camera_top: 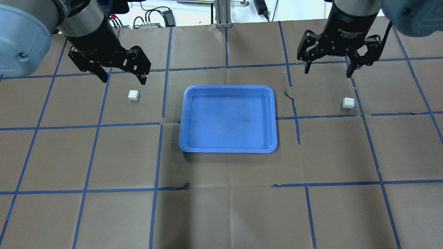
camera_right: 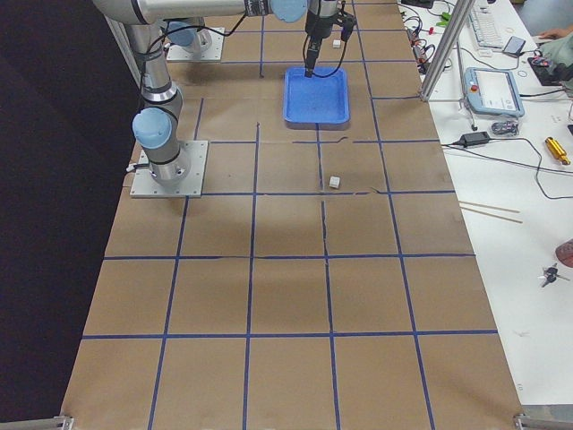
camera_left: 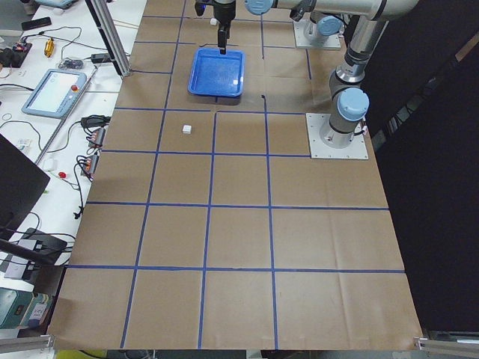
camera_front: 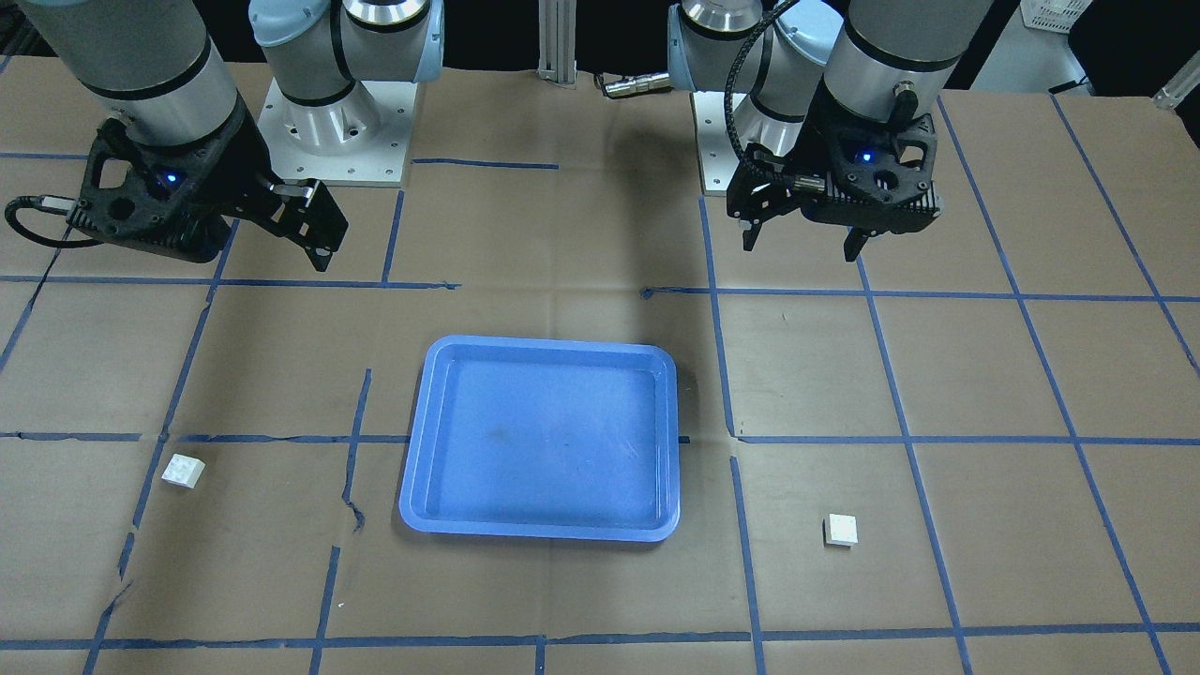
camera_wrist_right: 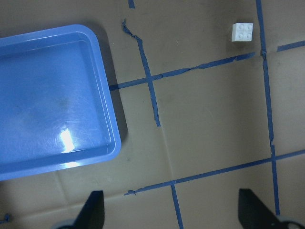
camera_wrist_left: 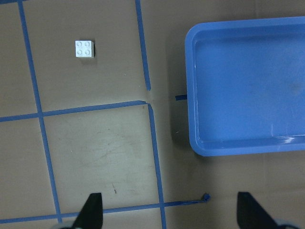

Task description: Assemble white blocks and place on blue tray

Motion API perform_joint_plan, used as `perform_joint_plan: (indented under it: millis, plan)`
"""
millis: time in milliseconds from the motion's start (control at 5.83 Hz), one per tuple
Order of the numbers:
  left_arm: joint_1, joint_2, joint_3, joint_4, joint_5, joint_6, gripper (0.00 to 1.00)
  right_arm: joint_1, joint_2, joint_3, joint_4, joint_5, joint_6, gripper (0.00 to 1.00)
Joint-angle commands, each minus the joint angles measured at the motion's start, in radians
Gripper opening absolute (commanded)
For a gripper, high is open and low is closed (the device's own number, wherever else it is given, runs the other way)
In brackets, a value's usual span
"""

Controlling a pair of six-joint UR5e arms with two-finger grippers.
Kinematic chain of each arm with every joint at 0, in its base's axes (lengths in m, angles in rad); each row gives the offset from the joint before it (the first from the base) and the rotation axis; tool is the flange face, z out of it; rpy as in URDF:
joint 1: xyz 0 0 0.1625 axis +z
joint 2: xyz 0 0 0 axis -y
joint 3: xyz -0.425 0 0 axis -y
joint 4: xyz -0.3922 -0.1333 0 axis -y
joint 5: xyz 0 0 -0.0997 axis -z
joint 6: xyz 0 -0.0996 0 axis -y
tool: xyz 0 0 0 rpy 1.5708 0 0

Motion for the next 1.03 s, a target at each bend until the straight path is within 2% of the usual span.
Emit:
perform_joint_plan:
  millis: [0,686,857]
  plan:
    - [0.0,0.0,0.0,-0.001,0.001,0.0,0.99,0.002,0.01,-0.022,-0.016,-0.005,-0.005,1.0]
    - [0.015,-0.003,0.0,0.002,0.001,0.036,0.99,0.0,0.012,-0.025,-0.011,0.006,-0.005,1.0]
    - [0.072,-0.004,-0.003,0.002,-0.009,0.255,0.99,0.0,0.012,-0.028,-0.017,0.006,-0.008,1.0]
